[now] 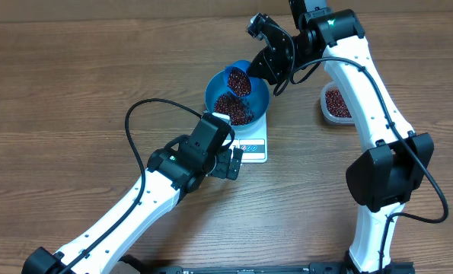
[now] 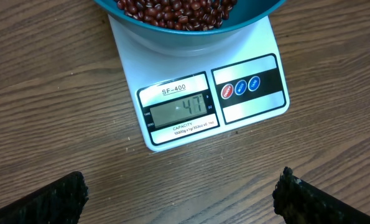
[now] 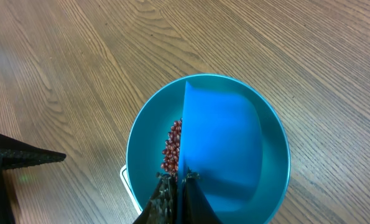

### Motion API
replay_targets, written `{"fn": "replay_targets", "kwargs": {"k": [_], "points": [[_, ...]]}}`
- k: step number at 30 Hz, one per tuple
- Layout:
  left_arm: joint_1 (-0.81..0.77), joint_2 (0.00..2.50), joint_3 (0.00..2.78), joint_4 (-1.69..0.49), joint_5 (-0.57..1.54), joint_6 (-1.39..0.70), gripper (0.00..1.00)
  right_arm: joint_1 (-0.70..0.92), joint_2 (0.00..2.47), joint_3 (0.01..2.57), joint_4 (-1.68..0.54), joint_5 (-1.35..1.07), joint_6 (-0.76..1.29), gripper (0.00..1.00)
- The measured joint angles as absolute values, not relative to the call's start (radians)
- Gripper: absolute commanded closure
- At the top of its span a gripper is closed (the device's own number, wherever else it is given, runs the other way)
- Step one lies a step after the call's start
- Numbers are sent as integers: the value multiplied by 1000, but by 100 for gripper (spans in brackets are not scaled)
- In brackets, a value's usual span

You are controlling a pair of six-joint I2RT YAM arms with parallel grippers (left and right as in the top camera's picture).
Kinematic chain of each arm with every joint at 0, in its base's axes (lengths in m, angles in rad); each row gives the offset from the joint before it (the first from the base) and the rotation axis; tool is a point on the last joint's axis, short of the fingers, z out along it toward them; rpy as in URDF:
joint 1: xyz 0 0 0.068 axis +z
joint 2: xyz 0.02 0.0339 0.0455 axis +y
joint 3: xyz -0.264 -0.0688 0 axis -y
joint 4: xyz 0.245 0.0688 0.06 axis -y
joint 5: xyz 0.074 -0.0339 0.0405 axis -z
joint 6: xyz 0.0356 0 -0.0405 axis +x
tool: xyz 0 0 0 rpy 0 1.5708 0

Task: Scoop item into bowl and weigh 150g on scale
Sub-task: 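Tilt the scoop to pour red beans into the teal bowl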

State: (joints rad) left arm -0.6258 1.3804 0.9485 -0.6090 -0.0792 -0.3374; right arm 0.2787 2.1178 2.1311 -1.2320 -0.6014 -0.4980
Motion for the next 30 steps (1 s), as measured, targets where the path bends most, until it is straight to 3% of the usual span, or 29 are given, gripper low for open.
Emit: {"fn": "replay_targets", "kwargs": {"k": [30], "points": [[-626,1380,949,-609,-79,-337,0,279,2091,2131,-1225,-566,-498,96]]}}
